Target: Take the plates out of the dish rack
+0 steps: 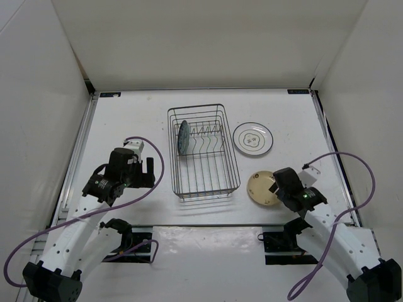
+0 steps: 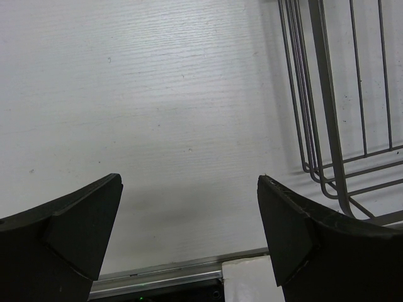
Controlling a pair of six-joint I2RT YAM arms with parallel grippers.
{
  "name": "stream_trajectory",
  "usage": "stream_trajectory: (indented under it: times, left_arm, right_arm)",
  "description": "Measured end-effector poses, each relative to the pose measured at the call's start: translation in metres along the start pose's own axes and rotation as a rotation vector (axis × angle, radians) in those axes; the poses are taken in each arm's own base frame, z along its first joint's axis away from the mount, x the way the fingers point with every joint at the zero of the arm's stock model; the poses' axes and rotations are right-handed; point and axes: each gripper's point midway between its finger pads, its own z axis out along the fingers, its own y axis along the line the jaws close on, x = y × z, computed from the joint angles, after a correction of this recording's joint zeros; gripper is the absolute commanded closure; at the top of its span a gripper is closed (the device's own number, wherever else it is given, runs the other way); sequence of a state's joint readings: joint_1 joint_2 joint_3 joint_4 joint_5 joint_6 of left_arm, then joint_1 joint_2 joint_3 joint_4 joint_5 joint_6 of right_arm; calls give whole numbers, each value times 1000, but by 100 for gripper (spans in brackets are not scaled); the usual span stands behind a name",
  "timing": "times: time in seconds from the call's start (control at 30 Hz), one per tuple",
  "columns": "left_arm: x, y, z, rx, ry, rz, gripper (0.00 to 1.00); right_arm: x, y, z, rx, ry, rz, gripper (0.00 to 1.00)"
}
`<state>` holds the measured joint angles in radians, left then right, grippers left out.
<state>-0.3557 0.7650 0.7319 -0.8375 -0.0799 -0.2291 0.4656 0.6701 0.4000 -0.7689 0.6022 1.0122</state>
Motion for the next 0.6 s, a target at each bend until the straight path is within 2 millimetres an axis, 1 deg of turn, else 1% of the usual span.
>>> stream_trajectory:
  times: [0.1,0.13,0.2,0.27,0.3,0.37,0.43,0.5,0.6]
  left_arm:
    - [0,0,0,0,0,0,1]
    - [0,0,0,0,0,0,1]
    - [0,0,0,0,0,0,1]
    - [0,0,0,0,-1,0,1]
    - [0,0,0,1,-1,0,1]
    - [0,0,0,1,-1,0,1]
    - [0,0,0,1,-1,0,1]
    - [0,0,0,1,-1,0,1]
    - [0,0,0,1,-1,1,1]
  right_arm:
    - [-26,21,-14,-43,-30,-82,19]
    - [-36,31,-20,-69,-40,-113,24]
    - [-51,56,-31,-142,-39,-183,30]
    - [-70,91,-46,-229,-31,-250,35]
    - [-79,110,-55,-264,-13,-292,35]
    - [-101,162,-73,-368,-10,-357,35]
    - [-116,217,-90,-473,-8,-439,35]
    - [-120,267,-107,-579,-22,-510,34]
    - [-113,324,-129,-688,-10,-614,34]
